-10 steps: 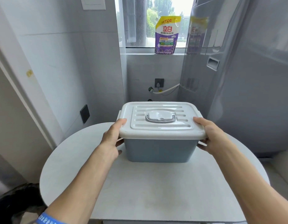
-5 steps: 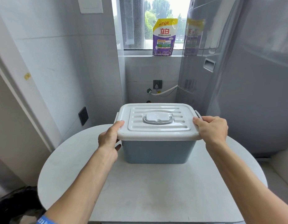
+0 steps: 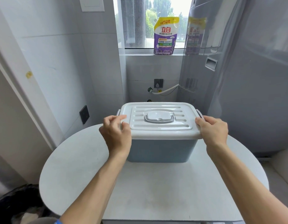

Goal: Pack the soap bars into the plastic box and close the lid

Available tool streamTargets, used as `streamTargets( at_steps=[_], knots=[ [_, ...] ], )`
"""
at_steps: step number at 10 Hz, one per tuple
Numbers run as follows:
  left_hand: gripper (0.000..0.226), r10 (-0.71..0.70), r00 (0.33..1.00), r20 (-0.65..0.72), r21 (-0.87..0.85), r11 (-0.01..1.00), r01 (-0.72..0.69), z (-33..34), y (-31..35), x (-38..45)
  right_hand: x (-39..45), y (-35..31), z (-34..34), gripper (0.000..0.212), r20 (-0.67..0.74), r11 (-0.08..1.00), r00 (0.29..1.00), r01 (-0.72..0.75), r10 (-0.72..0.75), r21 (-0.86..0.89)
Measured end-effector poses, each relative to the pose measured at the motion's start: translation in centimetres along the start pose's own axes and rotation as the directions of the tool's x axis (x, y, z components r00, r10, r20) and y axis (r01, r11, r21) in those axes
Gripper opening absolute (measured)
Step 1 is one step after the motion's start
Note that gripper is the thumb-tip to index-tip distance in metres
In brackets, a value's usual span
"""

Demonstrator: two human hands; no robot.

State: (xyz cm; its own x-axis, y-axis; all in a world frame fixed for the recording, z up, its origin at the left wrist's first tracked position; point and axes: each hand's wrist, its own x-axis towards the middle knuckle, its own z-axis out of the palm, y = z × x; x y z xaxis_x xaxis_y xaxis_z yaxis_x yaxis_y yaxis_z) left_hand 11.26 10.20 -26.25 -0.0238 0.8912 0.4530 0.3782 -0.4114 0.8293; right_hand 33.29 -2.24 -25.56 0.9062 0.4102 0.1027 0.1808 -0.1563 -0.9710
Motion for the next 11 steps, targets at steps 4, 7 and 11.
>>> streamTargets(
  at_steps=[4,7,11],
  knots=[
    [0.027,-0.347,0.872,0.345,-0.416,0.776,0.474,0.6,-1.9,3.3,0.7,0.3,2.5,0.041,0.283,0.933,0.945,-0.243,0.166,0.265],
    [0.033,-0.354,0.87,0.343,-0.435,0.761,0.481,2.9,-3.1,7.0,3.6,-0.1,6.0,0.041,0.255,0.938,0.959,-0.193,0.119,0.289],
    [0.059,0.184,0.943,0.277,-0.454,0.89,-0.041,-10.6,5.0,14.5,4.3,-9.4,-3.7,0.05,-0.01,0.946,0.979,0.201,-0.205,0.253]
  ],
)
